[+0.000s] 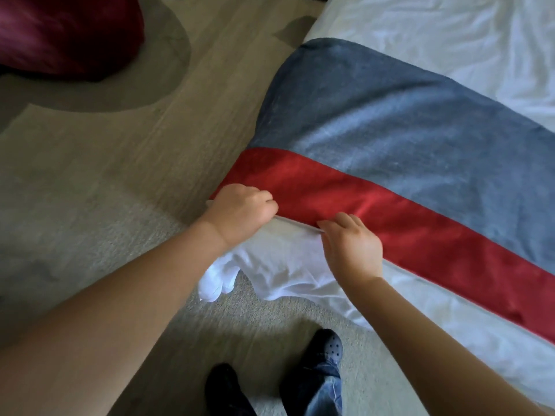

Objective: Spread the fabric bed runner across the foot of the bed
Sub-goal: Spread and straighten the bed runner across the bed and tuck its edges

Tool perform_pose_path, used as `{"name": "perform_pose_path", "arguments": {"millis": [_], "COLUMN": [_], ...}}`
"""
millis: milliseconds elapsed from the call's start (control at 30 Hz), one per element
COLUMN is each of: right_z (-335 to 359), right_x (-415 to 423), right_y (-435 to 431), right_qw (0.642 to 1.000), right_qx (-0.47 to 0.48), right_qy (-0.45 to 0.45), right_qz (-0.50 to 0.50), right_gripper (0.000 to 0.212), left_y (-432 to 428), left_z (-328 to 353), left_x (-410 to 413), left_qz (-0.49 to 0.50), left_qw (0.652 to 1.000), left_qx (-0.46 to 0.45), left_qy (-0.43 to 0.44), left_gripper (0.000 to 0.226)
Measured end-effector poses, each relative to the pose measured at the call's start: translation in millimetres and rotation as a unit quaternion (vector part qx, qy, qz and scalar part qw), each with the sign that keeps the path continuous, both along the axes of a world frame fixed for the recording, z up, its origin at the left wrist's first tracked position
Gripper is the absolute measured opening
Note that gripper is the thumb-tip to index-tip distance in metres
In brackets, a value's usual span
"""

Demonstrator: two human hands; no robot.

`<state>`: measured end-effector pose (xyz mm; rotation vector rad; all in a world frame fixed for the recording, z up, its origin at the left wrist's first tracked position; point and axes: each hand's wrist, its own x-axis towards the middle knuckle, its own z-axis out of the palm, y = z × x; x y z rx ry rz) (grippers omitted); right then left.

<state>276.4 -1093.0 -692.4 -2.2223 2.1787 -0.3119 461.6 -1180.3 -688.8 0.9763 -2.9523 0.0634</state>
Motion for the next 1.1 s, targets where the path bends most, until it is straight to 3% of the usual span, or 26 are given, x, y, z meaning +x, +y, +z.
{"name": "perform_pose_path", "arguments": {"millis": [200,400,533,700,833,900,967,1100], "right_z": [-9,-7,-9,-17,-19,-17,-17,-21], "right_x": [1,-26,-64,-89,-100,-115,-132,-156], "right_y": [9,39,60,74,76,79,89,111], "right_qw": [0.997,0.997,0.997,0.999,0.997,0.997,0.998,0.998], "right_qx": [-0.030,-0.035,-0.040,-0.034,-0.043,-0.051,-0.051,-0.032], "right_qy": [0.002,-0.045,-0.009,-0.013,-0.027,-0.036,-0.044,-0.046], "right_qz": [0.068,-0.044,-0.061,0.003,0.057,0.049,0.015,0.039], "right_gripper": [0.016,0.026,0.023,0.028,0.021,0.013,0.020,0.027], "left_y": [7,26,32,39,38,41,50,64], "left_z": [-4,-4,-2,-7,-10,-10,-12,-16], "left_x": [3,-27,-68,-89,-92,-101,-116,-146], "left_qz": [0.005,-0.009,-0.065,-0.117,-0.118,-0.124,-0.139,-0.198], "left_qw": [1.000,0.998,0.996,0.991,0.990,0.988,0.986,0.976], "left_qx": [0.020,0.041,0.037,0.055,0.067,0.074,0.075,0.088], "left_qy": [-0.006,0.046,0.046,0.030,0.049,0.057,0.059,0.023], "left_gripper": [0.025,0.012,0.015,0.030,0.023,0.015,0.012,0.028]}}
